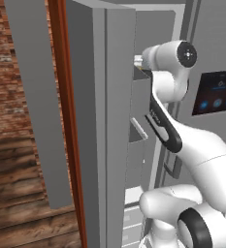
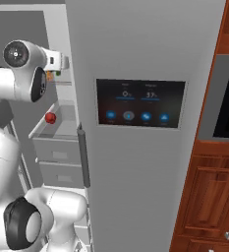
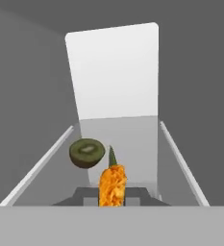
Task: Take the shrimp and bell pepper from the second highest rack and move them to the highest rack where the kiwi and lemon wedge are located, to maximize freezer space. Close the freezer door after rearranging.
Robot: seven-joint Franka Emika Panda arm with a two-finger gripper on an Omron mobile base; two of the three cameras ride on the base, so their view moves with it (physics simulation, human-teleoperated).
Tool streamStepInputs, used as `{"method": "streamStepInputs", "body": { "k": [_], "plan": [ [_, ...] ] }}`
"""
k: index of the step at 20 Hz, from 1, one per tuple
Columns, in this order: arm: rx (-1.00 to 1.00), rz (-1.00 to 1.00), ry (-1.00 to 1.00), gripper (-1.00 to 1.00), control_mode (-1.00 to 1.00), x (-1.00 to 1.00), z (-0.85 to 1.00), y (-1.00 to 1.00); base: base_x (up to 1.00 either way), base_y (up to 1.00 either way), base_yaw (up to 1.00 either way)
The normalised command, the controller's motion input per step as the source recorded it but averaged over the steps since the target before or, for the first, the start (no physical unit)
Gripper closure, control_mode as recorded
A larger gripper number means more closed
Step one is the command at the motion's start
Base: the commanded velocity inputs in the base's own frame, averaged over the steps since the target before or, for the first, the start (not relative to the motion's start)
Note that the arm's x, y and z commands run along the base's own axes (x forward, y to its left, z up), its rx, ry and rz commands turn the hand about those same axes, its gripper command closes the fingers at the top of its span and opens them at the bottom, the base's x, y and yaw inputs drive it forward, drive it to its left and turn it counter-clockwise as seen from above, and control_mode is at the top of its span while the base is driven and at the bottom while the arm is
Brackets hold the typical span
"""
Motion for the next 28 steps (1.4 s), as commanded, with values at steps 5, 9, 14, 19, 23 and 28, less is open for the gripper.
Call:
{"method": "streamStepInputs", "body": {
  "k": [5, 9, 14, 19, 23, 28],
  "plan": [
    [0.00, -0.06, 0.00, 1.00, -1.00, 0.76, 0.00, 0.19, 0.00, 0.00, 0.00],
    [0.00, -0.03, 0.00, 1.00, -1.00, 0.80, 0.00, 0.04, 0.00, 0.00, 0.00],
    [0.00, -0.03, 0.00, 1.00, -1.00, 0.67, 0.00, 0.12, 0.00, 0.00, 0.00],
    [0.00, -0.04, 0.03, 1.00, -1.00, 0.52, -0.04, 0.05, 0.00, 0.00, 0.00],
    [0.00, -0.03, 0.05, 1.00, -1.00, 0.37, -0.14, 0.00, 0.00, 0.00, 0.00],
    [0.00, -0.03, 0.07, 1.00, -1.00, 0.31, -0.23, 0.00, 0.00, 0.00, 0.00]
  ]
}}
